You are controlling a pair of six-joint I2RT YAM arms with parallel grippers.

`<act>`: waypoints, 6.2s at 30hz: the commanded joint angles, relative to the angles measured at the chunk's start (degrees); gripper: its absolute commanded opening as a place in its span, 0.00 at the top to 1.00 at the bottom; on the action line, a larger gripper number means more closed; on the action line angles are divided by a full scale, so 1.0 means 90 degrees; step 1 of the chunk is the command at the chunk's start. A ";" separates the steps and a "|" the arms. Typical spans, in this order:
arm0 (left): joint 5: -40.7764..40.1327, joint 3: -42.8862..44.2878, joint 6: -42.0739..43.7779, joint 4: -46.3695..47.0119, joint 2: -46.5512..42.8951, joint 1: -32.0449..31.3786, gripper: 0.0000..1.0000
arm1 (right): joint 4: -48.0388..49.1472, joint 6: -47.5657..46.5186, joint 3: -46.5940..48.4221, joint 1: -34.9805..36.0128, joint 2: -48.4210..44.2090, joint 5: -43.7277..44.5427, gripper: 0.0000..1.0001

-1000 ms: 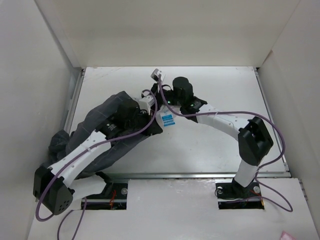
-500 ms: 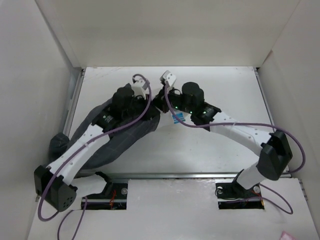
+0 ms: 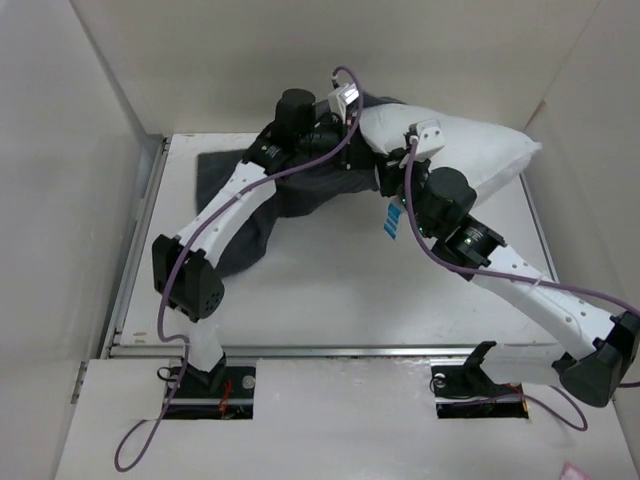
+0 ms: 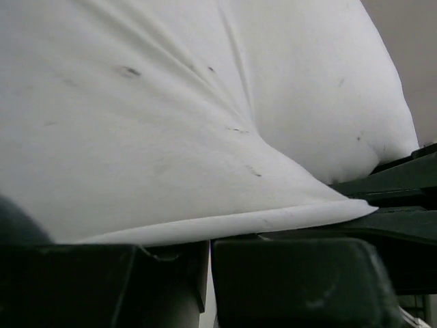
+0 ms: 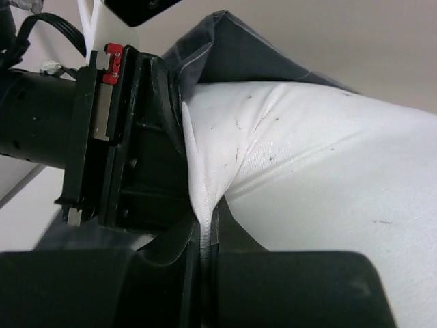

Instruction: Put the pillow into the pillowcase

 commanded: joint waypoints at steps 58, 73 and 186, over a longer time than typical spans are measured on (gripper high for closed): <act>-0.8401 -0.2164 -0.0015 -0.2218 -0.1382 -0.0397 0.18 | -0.1166 -0.2234 0.0903 -0.1626 0.2790 -0.4023 0.01; -0.9680 -0.1665 -0.0611 -0.2826 -0.0833 -0.0278 0.54 | -0.1040 -0.2413 0.1547 -0.1626 0.4050 -0.5139 0.01; -0.6331 -0.1577 0.1312 -0.1381 -0.3091 -0.1765 0.00 | 0.0748 0.2089 -0.2779 -0.0618 -0.1124 0.0997 0.00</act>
